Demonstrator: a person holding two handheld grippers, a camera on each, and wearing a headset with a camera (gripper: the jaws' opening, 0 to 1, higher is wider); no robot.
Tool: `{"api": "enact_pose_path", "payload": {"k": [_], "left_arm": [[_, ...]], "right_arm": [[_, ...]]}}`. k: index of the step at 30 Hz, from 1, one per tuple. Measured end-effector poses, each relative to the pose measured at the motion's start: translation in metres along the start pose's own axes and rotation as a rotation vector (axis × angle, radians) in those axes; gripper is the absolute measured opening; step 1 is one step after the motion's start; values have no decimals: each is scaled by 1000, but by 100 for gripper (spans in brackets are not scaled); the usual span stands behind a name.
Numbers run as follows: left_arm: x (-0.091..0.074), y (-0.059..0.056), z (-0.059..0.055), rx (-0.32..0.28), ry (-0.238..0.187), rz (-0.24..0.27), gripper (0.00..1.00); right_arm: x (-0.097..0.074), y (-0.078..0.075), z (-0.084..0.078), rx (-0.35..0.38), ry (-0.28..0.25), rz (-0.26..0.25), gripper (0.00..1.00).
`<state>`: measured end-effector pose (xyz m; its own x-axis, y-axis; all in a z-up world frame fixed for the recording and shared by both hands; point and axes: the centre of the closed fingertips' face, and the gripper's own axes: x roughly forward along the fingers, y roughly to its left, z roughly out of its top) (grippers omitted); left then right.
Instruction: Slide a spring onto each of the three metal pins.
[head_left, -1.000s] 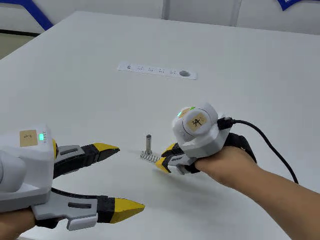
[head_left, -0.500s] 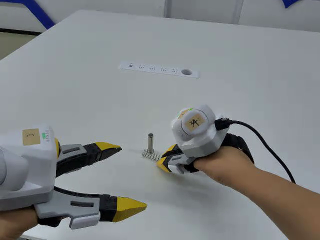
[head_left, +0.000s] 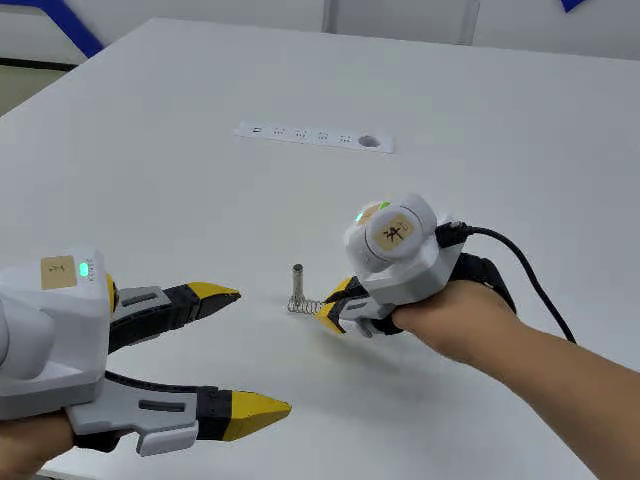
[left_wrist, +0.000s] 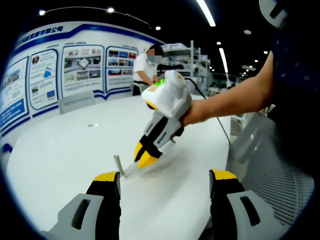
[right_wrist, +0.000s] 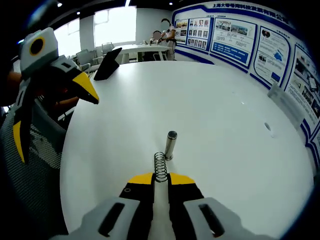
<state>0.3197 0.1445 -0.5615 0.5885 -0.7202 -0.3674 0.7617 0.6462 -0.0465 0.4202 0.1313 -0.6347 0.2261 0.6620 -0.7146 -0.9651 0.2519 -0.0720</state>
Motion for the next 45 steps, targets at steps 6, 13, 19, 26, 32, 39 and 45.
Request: {"api": "enact_pose_path", "payload": {"k": [6,13,19,26,32,39,45], "left_arm": [[0,0,1,1,-3,-1,74],[0,0,1,2,-7,-1,74],[0,0,2,2,-8,-2,74],[-1,0,2,3,-12,0,74],[-1,1,3,2,-16,4,74],[-1,1,3,2,-17,4,73],[-1,1,3,1,-20,5,73]], "right_arm": [[-12,-2,8,-10,2,-1,11],[-24,-1,15,-21,23,19,11],[-34,-2,25,-43,29,26,11],[-40,-11,38,-65,35,18,11],[-41,-15,49,-82,40,18,11],[-39,-15,64,-122,60,28,11],[-29,-15,61,-141,118,50,11]]}}
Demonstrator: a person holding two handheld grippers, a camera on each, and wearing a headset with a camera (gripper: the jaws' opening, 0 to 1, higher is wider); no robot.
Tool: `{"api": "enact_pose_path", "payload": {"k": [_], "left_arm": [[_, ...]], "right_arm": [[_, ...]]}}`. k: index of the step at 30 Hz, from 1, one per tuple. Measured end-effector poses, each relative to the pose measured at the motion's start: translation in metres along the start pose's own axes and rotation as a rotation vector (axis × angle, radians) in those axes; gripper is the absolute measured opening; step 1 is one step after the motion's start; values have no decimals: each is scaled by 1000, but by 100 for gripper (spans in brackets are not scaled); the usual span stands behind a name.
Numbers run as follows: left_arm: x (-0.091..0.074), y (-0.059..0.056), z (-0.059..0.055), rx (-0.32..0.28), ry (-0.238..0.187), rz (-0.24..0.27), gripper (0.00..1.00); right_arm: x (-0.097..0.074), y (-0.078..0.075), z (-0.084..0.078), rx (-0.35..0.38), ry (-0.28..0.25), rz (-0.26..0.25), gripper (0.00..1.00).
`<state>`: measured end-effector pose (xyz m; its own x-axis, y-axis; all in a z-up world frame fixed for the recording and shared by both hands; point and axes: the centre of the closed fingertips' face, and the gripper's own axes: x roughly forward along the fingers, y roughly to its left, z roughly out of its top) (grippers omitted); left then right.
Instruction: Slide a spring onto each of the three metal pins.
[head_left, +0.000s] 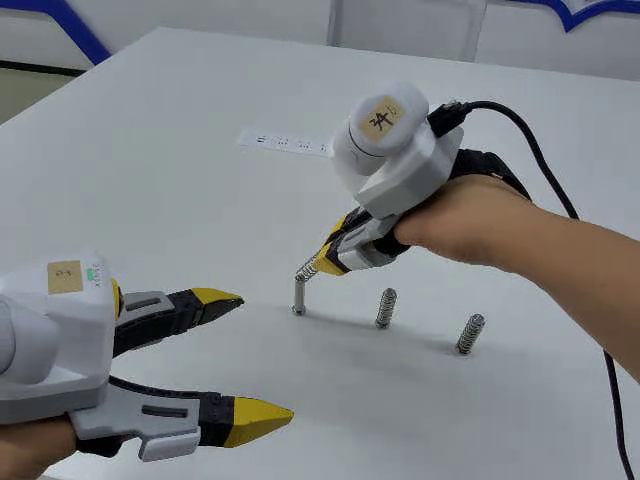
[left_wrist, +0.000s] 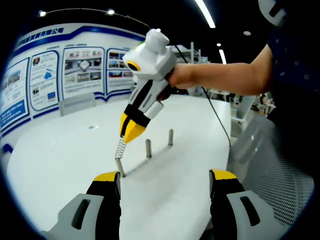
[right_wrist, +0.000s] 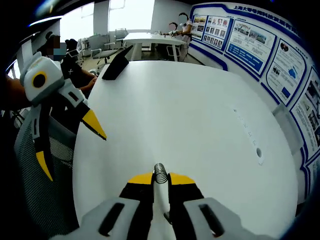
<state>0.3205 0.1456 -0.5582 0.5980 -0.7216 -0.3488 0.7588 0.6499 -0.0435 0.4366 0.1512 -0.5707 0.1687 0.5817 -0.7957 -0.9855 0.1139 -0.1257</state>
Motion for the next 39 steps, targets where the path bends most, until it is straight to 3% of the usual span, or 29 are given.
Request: {"api": "enact_pose_path", "payload": {"k": [26,39], "left_arm": [[0,1,0,-2,-2,4,73],[0,1,-1,-5,1,0,73]], "right_arm": [[19,5,14,-43,132,76,11],[38,9,0,0,151,98,11]]}}
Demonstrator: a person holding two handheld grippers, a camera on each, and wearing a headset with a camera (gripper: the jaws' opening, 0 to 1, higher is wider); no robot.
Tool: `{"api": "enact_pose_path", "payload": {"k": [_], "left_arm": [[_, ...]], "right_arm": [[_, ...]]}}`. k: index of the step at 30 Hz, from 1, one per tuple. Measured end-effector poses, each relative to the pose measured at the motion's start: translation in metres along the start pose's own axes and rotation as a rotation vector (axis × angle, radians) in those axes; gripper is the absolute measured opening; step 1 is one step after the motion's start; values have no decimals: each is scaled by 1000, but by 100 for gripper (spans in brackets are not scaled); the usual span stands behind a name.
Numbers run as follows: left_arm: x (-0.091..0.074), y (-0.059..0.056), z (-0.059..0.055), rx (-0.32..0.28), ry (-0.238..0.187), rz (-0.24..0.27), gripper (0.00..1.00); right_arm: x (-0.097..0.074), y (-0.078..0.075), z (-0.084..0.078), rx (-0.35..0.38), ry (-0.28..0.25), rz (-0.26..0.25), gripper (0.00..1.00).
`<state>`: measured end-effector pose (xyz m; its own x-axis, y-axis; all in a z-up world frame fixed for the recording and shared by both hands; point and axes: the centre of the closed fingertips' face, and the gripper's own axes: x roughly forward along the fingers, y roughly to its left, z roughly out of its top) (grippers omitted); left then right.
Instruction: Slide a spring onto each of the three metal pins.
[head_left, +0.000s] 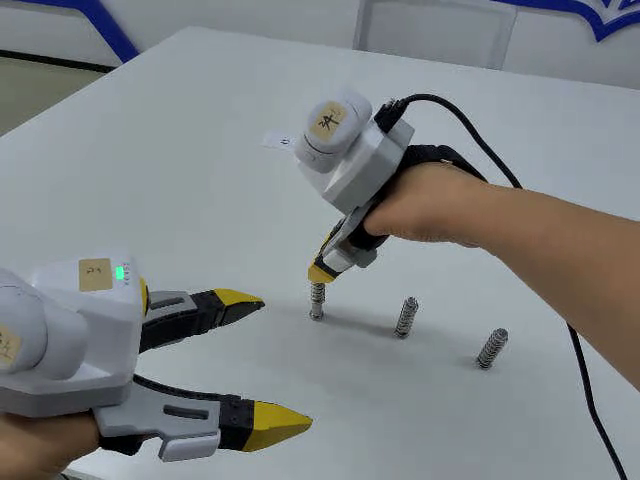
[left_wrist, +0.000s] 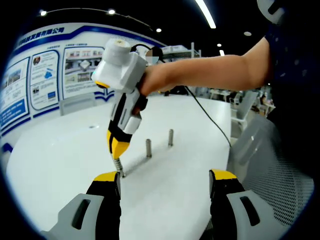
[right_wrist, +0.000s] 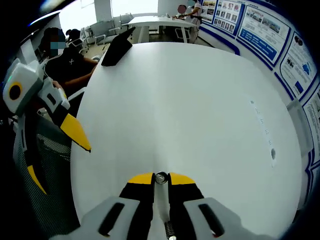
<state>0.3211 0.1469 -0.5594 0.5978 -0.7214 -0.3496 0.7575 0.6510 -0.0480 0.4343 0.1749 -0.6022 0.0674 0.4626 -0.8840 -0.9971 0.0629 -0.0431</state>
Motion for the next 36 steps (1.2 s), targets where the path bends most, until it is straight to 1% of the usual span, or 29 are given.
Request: {"api": "enact_pose_path", "payload": {"k": [12,15,23,27,36], "left_arm": [[0,-1,0,-4,1,-1,73],[0,-1,0,-5,0,-1,74],[0,-2,0,-5,0,-4,74],[1,-3,0,-4,3,-7,74],[2,-4,-1,-4,7,-15,74]], "right_arm": [[17,4,-10,27,16,14,12],[17,4,-8,36,7,16,12],[15,4,-10,24,0,14,12],[12,1,-13,24,-15,4,16],[2,-2,-21,42,-59,-17,18]]}}
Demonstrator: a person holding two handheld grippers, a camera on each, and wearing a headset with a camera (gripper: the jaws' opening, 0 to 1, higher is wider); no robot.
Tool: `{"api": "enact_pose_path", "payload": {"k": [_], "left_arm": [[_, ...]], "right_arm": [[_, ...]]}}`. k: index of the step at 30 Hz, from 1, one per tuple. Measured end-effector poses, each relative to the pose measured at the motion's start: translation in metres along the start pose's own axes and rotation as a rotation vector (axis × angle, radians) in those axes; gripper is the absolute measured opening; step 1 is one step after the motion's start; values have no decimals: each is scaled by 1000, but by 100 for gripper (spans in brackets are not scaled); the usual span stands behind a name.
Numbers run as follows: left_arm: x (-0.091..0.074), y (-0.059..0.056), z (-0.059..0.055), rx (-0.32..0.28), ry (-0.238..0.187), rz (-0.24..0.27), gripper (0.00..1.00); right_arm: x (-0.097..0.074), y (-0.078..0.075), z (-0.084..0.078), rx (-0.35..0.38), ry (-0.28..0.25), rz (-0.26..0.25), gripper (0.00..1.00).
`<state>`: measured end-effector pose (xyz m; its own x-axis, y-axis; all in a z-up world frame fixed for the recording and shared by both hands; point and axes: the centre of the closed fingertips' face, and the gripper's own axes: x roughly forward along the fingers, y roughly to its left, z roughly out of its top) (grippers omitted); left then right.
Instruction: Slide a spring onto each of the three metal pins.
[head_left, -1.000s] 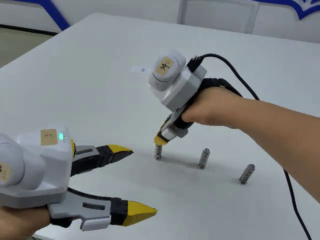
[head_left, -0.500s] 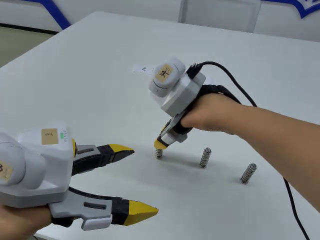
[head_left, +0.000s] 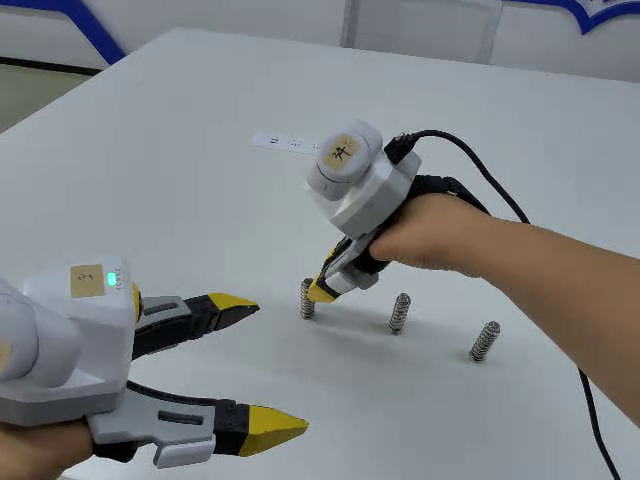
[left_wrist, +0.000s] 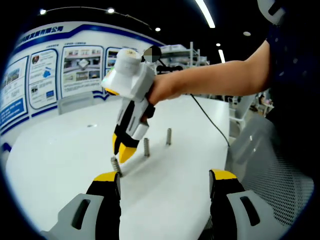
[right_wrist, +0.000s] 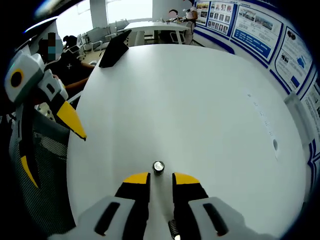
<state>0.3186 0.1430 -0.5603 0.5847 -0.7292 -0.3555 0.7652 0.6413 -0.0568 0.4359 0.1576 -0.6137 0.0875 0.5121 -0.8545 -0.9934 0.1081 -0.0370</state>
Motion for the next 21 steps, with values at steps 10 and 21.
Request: {"api": "enact_pose_path", "payload": {"k": [10,21], "left_arm": [[1,-2,-1,-9,0,-15,74],[0,0,0,-24,-12,-9,73]], "right_arm": [[-17,8,-5,27,-79,-25,20],[-36,15,-21,95,-173,-48,20]]}}
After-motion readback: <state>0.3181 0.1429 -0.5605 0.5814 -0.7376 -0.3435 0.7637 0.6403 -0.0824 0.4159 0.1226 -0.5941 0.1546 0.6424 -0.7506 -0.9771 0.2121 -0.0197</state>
